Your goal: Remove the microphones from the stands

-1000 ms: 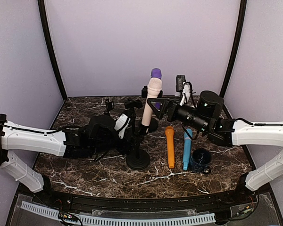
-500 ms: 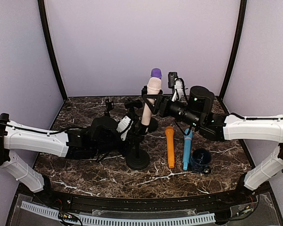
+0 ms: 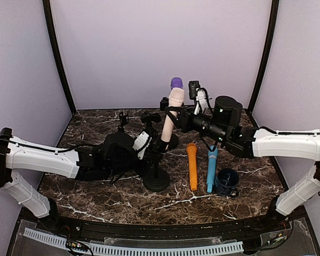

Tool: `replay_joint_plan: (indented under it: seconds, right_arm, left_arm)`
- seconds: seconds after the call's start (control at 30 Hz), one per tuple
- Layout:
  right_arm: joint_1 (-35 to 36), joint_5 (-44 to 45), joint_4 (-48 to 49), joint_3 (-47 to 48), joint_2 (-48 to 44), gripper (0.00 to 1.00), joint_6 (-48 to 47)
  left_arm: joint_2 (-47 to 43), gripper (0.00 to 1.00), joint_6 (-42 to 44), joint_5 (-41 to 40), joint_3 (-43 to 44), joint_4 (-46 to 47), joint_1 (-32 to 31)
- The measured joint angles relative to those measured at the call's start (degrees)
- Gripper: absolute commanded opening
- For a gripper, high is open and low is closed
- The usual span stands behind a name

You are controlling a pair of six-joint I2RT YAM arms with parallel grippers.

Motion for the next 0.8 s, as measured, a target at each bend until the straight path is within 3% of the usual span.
replay_joint_plan:
  seconds: [0.3, 0.63, 0.8]
  right_arm:
    - [-0.35, -5.64, -0.46, -0.02, -1.42, 0.00, -6.08]
    - [-6.78, -22.99, 1.64, -1.55, -2.49, 0.00, -4.50]
    - [-7.21, -21.73, 0.66, -1.57, -2.75, 0.00, -2.12]
  left_arm:
    - [0.15, 0.00, 0.11, -0.31, 0.00, -0.02, -0.24]
    - [0.15, 0.00, 0.52, 0.00, 0.00, 0.15, -0.72]
    - [0.17, 0.00, 0.48, 0.26, 0.00, 0.15, -0.90]
